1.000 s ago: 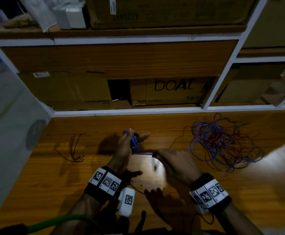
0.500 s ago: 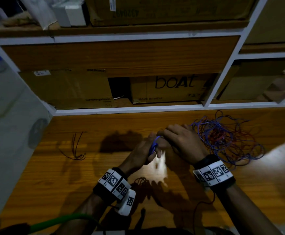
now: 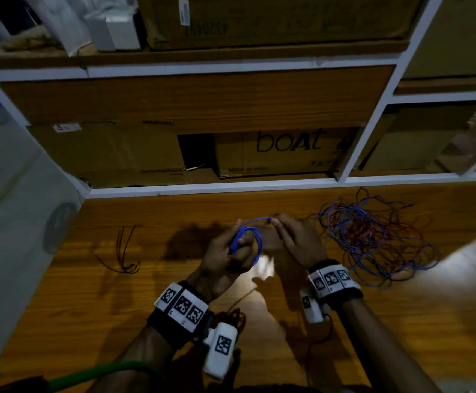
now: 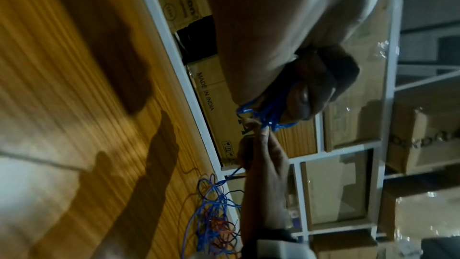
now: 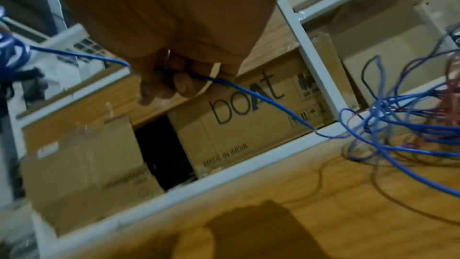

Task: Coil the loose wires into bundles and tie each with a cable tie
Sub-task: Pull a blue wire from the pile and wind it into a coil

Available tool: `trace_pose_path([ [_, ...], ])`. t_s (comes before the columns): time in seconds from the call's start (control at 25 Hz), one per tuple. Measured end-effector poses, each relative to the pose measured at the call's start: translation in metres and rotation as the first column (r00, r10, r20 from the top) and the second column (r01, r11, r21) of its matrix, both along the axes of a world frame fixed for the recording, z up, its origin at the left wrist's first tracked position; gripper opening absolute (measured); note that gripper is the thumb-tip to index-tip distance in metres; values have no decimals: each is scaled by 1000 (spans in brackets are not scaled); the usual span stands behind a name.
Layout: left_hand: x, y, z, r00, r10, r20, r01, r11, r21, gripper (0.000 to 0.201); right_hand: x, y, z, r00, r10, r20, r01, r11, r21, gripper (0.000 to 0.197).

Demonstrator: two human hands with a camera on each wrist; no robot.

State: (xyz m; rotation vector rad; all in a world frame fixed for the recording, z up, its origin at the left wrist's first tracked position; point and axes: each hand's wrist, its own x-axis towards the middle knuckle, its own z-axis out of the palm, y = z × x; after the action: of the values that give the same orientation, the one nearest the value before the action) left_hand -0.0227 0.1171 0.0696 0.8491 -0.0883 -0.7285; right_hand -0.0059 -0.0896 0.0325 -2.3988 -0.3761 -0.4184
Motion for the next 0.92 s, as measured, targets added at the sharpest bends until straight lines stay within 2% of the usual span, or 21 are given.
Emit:
trace_pose_path([
  [0.08, 4, 3, 0, 998, 55, -40, -58, 994, -96, 51, -5, 0, -12, 999, -10, -37, 9, 999, -33, 35],
  [0.24, 11, 1, 2, 977, 154, -147, -180, 965, -189, 46, -16, 6, -23, 989, 13, -149, -18, 999, -32, 17],
  [0.36, 18, -1, 4, 954, 205, -218, -255, 938, -234, 45, -27, 13, -28, 981, 16, -195, -14, 1000, 11, 33],
  [0.44, 23, 0, 7, 940, 229, -254, -294, 921, -257, 42, -33, 13, -33, 981, 27, -193, -17, 998, 56, 28],
  [0.56, 31, 4, 14, 947, 287, -142, -312, 926, -212, 39, -41, 13, -42, 974, 61, -218, -45, 996, 78, 25],
  [0.76, 46, 9, 7, 913, 402, 74, -402, 915, -11, 35, -61, 8, -35, 958, 114, -262, -107, 993, 42, 21],
  [0.92, 58, 16, -6, 861, 499, 104, -505, 862, 41, 27, -78, 6, -25, 938, 159, -309, -191, 978, -78, 23],
])
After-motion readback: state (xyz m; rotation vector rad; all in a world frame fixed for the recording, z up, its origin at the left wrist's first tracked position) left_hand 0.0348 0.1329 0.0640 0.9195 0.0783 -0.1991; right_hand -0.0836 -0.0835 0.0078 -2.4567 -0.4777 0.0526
